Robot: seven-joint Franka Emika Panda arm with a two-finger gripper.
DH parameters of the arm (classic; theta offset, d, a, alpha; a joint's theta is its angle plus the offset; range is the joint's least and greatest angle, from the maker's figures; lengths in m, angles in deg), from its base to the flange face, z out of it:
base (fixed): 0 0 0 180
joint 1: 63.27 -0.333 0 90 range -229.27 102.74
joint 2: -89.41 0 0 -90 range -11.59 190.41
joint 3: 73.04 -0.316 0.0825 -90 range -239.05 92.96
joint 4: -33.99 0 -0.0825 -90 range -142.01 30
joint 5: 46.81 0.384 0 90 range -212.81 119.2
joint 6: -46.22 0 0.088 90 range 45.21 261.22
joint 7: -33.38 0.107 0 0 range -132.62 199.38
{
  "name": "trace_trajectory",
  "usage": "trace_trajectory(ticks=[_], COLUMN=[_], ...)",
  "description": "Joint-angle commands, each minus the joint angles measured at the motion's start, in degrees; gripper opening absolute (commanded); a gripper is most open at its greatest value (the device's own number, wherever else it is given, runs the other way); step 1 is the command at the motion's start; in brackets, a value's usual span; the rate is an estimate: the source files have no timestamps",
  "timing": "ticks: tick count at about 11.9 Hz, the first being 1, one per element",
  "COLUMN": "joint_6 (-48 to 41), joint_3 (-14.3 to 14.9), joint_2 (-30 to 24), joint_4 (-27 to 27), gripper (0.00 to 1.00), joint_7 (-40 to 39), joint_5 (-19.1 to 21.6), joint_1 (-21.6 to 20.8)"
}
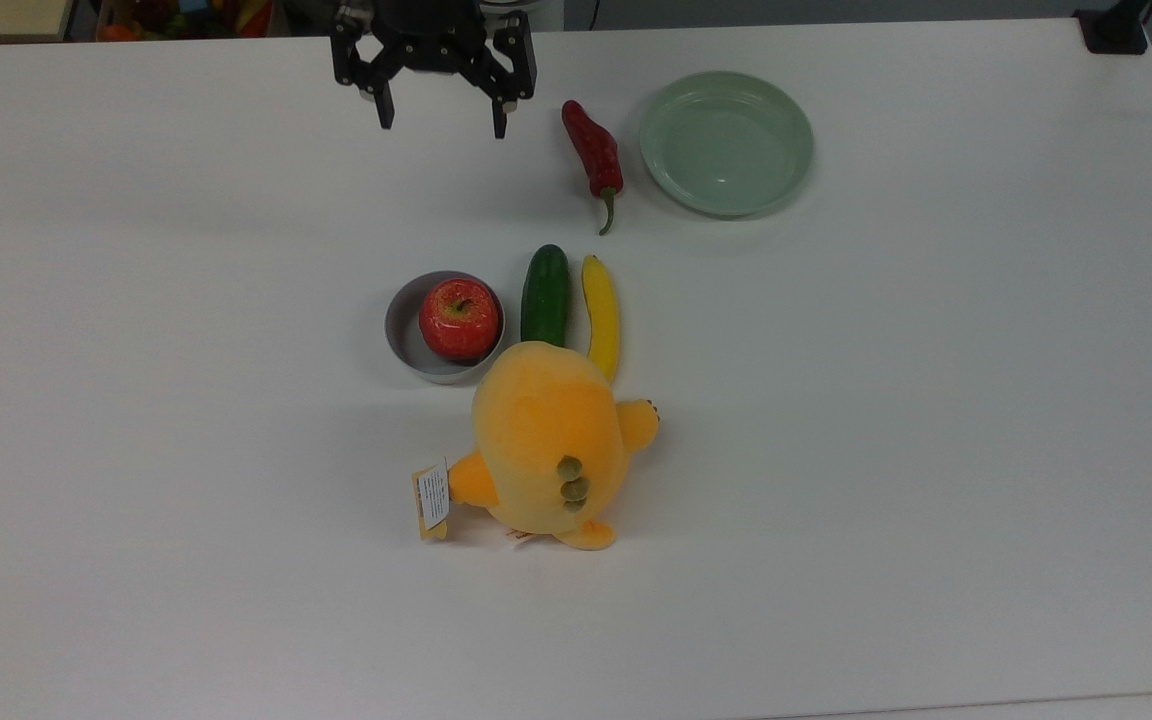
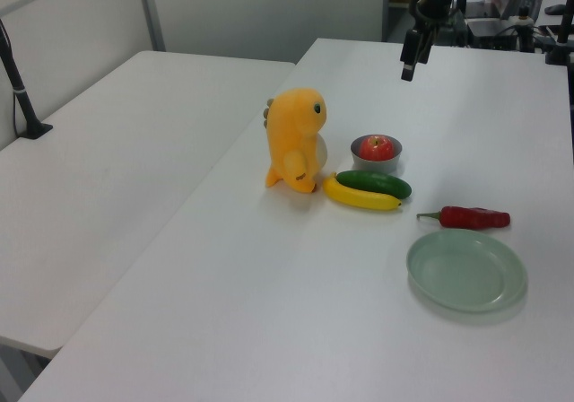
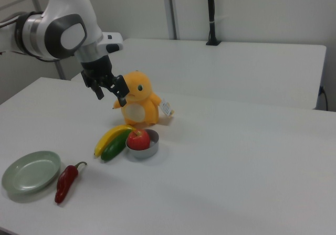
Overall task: Red apple placed in the center of the desktop
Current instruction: 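Move the open gripper down toward the red apple in the grey bowl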
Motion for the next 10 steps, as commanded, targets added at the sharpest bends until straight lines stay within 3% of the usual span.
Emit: trace_trajectory(ticks=[1,5,10], joint_6=[6.70,10.49,13.48], joint_3=[0.74,0.74,0.39], joint_2=[2.76,8.02,14.00], joint_4=[-0.67,-0.67,-0.75], gripper=[1.00,1.00,1.00], joint_7=[-1.31,-2.01,-2.19], joint_5=[-0.41,-1.02,-5.58], joint_1=[-0.56,-0.65,-0.83])
